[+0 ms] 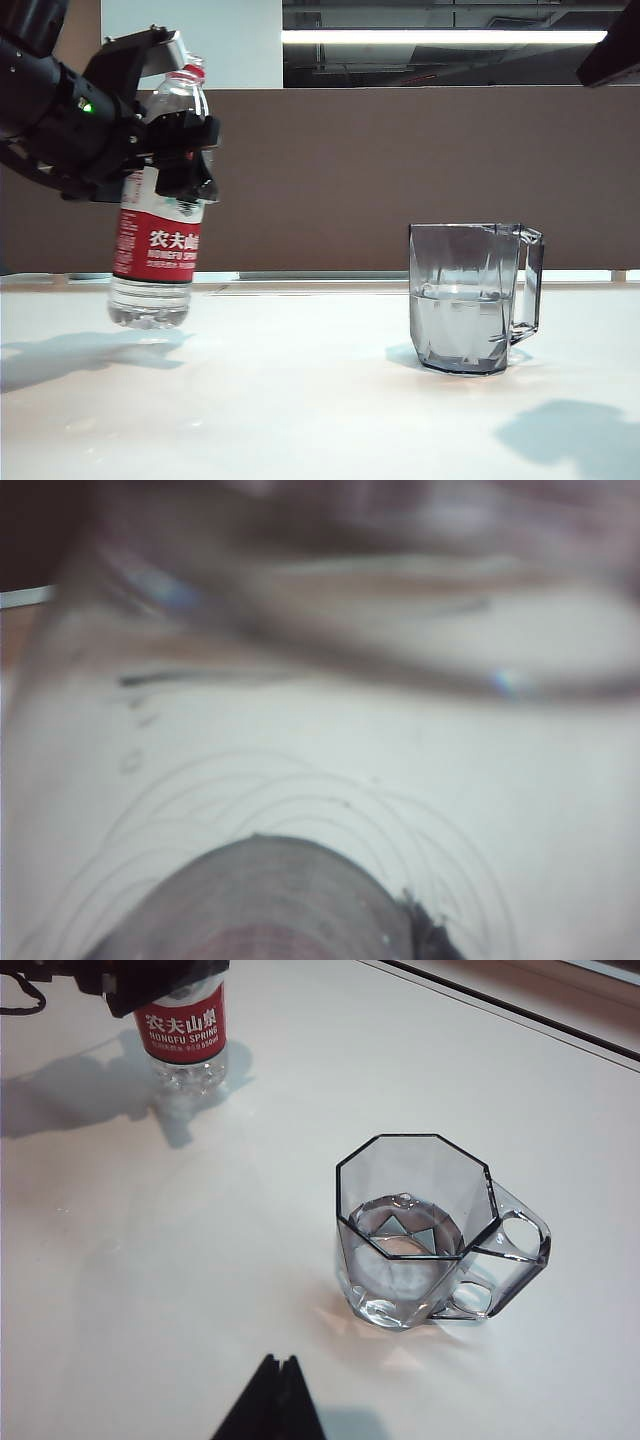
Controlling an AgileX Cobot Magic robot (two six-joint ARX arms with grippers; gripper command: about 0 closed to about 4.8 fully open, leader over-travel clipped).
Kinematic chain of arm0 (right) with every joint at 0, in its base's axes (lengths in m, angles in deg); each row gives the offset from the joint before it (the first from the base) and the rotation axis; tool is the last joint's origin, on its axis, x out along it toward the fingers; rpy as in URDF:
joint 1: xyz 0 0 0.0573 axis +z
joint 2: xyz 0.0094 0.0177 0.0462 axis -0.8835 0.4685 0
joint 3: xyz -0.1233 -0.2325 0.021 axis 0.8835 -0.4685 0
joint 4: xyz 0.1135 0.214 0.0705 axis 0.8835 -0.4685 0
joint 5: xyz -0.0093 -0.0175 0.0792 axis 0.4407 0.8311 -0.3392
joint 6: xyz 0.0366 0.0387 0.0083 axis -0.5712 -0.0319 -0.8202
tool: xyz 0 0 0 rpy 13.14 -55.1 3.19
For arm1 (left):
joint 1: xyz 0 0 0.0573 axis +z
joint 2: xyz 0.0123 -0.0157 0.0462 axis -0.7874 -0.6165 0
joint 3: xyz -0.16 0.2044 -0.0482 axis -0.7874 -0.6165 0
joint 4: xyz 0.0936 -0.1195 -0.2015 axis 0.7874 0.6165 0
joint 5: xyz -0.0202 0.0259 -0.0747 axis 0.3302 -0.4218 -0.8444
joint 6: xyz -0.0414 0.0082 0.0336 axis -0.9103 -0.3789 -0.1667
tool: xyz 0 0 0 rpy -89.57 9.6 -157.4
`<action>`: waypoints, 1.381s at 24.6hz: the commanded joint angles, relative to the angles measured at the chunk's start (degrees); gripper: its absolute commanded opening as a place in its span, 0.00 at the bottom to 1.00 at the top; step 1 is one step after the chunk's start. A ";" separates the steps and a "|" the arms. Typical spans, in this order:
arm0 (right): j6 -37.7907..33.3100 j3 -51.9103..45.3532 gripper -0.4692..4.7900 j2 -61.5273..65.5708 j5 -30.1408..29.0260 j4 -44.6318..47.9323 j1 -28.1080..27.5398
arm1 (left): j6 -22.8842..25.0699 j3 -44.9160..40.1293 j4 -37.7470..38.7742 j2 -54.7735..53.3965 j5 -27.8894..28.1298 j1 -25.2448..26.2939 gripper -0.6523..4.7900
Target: Pick up the mineral water bottle with the left hand on the table and pour water into the mug until it's half full.
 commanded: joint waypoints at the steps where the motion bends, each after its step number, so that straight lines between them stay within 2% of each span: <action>1: -0.17 0.44 0.09 -0.04 -0.11 1.03 0.07 | -0.13 -2.01 -6.95 0.13 0.63 -0.11 0.60; 6: -0.17 0.44 0.09 -0.04 -0.15 1.03 0.07 | -1.57 -4.96 -11.30 0.13 0.57 -0.11 0.60; 11: -0.17 0.44 0.09 -0.04 -0.22 1.03 0.07 | -3.82 -5.66 -9.57 0.13 0.63 -0.13 0.60; 25: -0.17 0.44 0.09 -0.04 -0.31 1.03 0.07 | -3.89 -5.60 -8.24 0.15 0.33 -0.22 0.60; 31: -0.17 0.44 0.09 -0.04 -0.31 1.03 0.07 | -5.51 -5.64 -8.26 0.15 -4.66 -0.24 0.60; 34: -0.17 0.44 0.09 -0.04 -0.28 1.05 0.07 | -5.51 -5.64 -8.28 0.13 -4.74 -0.26 0.61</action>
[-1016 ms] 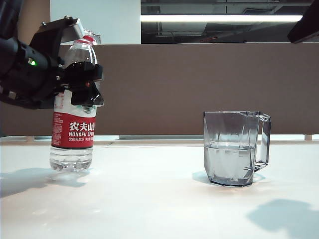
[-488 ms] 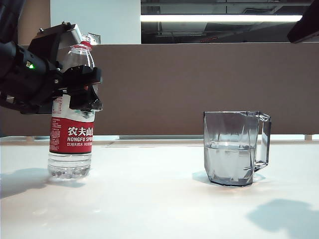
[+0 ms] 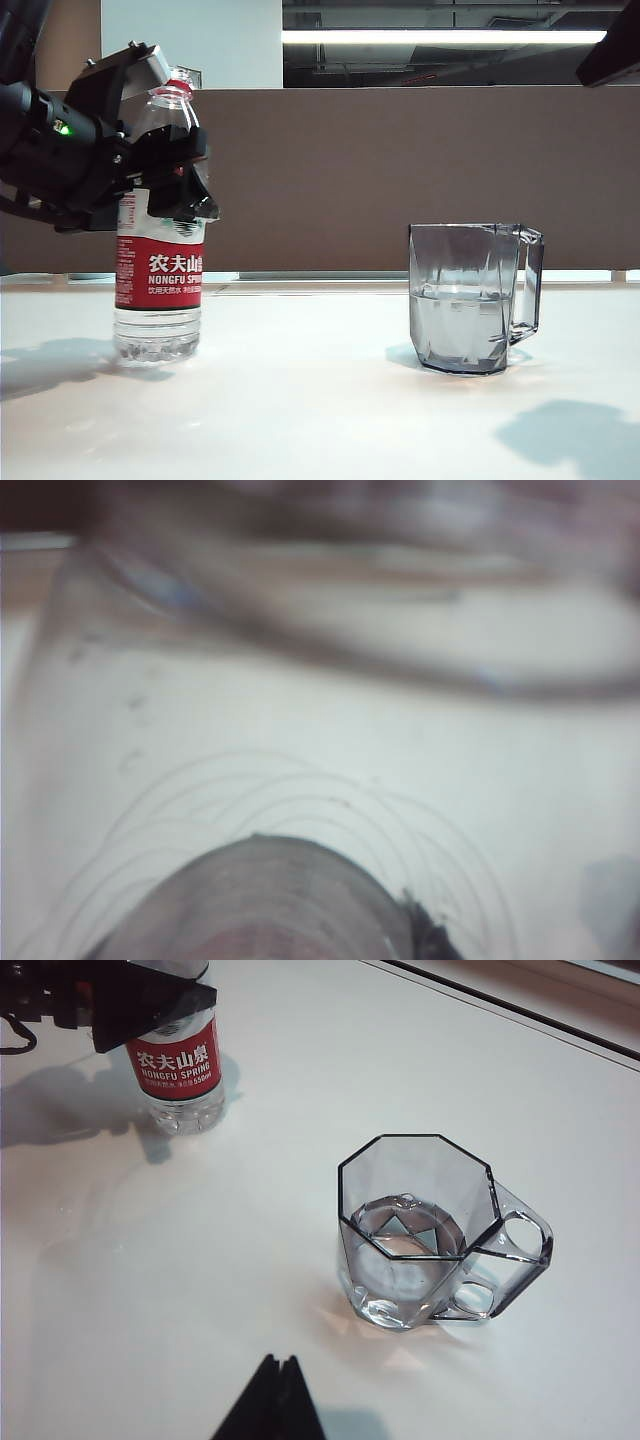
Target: Pick up the mineral water bottle with the left hand on the table and pour water into the mug until it's half full.
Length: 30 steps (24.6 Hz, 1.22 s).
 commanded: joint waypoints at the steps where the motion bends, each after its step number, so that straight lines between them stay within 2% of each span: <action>1: -0.17 0.44 0.09 -0.04 -0.09 1.05 0.07 | -0.39 0.26 -1.81 0.33 -0.55 -0.15 0.61; 10: -0.17 0.44 0.09 -0.04 -0.07 1.07 0.07 | 0.24 0.24 -1.75 -0.31 -2.89 -0.15 0.63; 12: -0.17 0.44 0.09 -0.04 -0.07 1.05 0.07 | 0.24 0.24 -1.75 -1.20 -3.17 -0.15 0.71; 13: -0.17 0.44 0.09 -0.04 -0.07 1.07 0.07 | 0.13 0.24 -1.79 -1.46 -3.58 -0.15 0.81; 15: -0.17 0.44 0.09 -0.04 -0.07 1.07 0.07 | 0.13 0.24 -1.79 -1.44 -4.50 -0.15 0.81; 17: -0.17 0.44 0.09 -0.04 -0.07 1.05 0.07 | 0.15 0.24 -1.79 -1.44 -5.53 -0.15 0.89; 18: -0.17 0.44 0.09 -0.04 -0.07 1.05 0.07 | 0.20 0.24 -1.77 -1.42 -6.51 -0.15 1.00; 30: -0.17 0.44 0.09 -0.04 -0.07 1.07 0.07 | 0.39 0.31 1.22 -0.28 -8.26 -0.13 1.00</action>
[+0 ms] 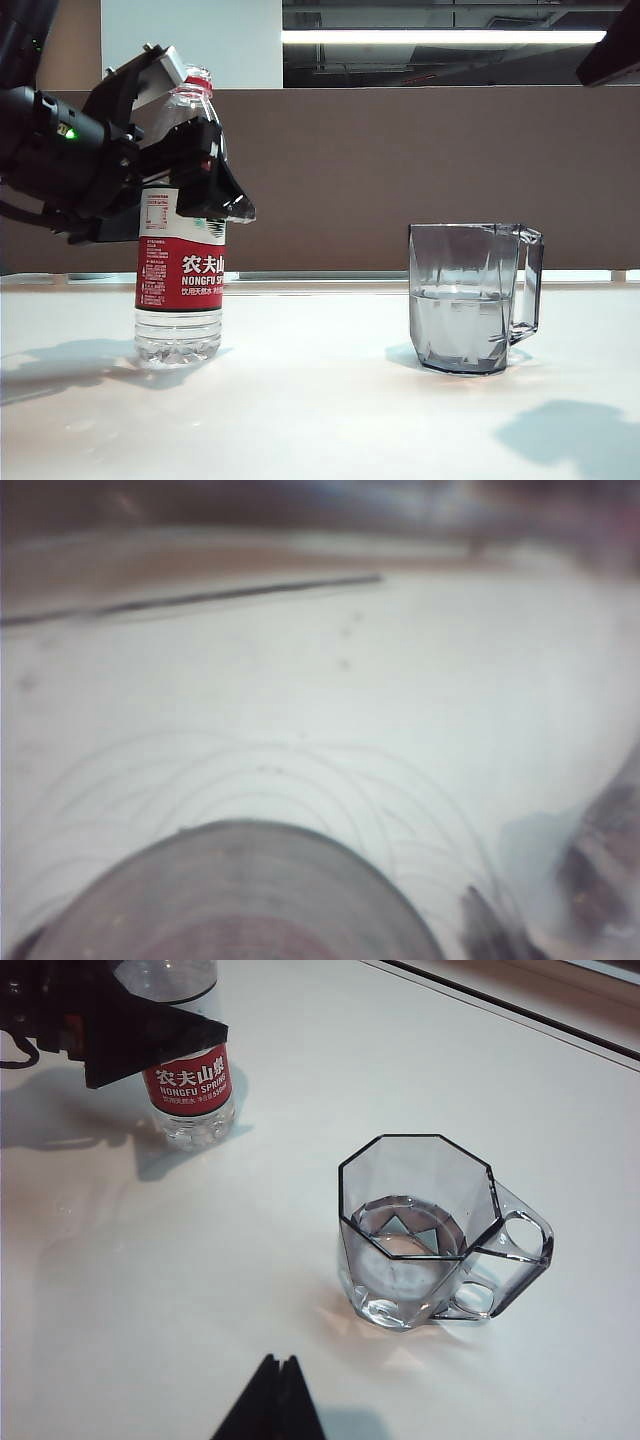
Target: Pick up the mineral water bottle with the left hand on the table and pour water into the mug until it's half full.
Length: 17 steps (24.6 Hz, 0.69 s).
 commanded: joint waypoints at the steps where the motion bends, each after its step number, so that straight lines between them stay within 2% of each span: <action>1: -0.17 0.44 0.09 -0.04 -0.07 1.07 0.07 | 0.59 0.24 2.16 1.51 -0.22 0.09 1.00; 4: -0.17 0.44 0.09 -0.04 -0.07 1.07 0.07 | 2.71 0.26 4.37 3.34 -0.24 0.09 1.00; 11: -0.17 0.44 0.09 -0.04 -0.02 1.05 0.07 | 4.42 0.33 15.08 10.21 -0.28 0.07 1.00; 17: -0.17 0.42 0.09 -0.04 0.13 1.05 0.07 | 5.46 0.37 19.45 12.70 -1.07 0.09 1.00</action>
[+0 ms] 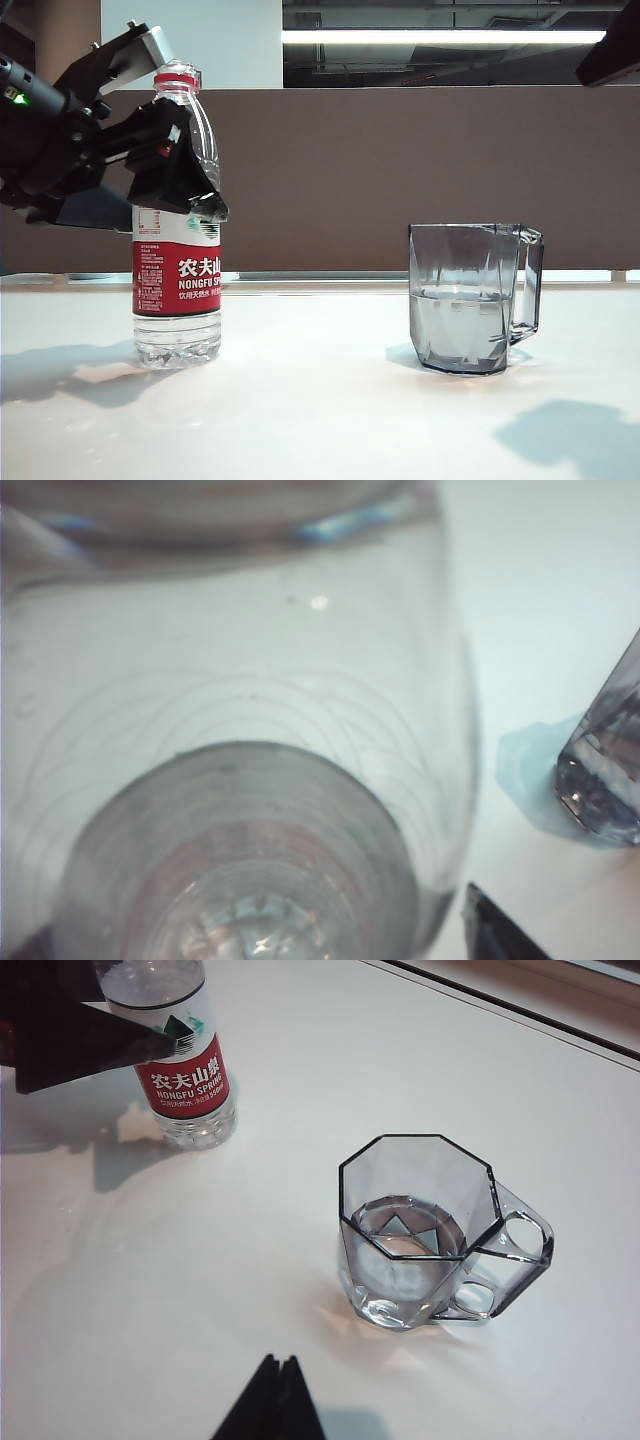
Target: Pick up the mineral water bottle with the left hand on the table and pour water into the mug until it's half full.
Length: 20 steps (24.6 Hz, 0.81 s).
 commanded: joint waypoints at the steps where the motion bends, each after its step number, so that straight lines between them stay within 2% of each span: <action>1: -0.17 0.44 0.09 -0.04 0.15 1.03 0.07 | 0.35 0.33 1.49 1.18 -0.61 0.07 1.00; 11: -0.17 0.42 0.09 -0.04 0.15 1.03 0.07 | 0.33 0.33 6.75 5.40 -0.61 0.09 1.00; 18: -0.17 0.42 0.09 -0.04 0.15 1.03 0.07 | 0.26 0.33 19.19 15.76 -0.83 0.09 1.00; 19: -0.17 0.42 0.09 -0.04 0.13 1.03 0.07 | 0.24 0.33 21.40 18.27 -0.85 0.07 0.91; 20: -0.17 0.42 0.09 -0.04 0.13 1.03 0.07 | 0.11 0.33 22.84 19.96 -0.90 0.07 0.73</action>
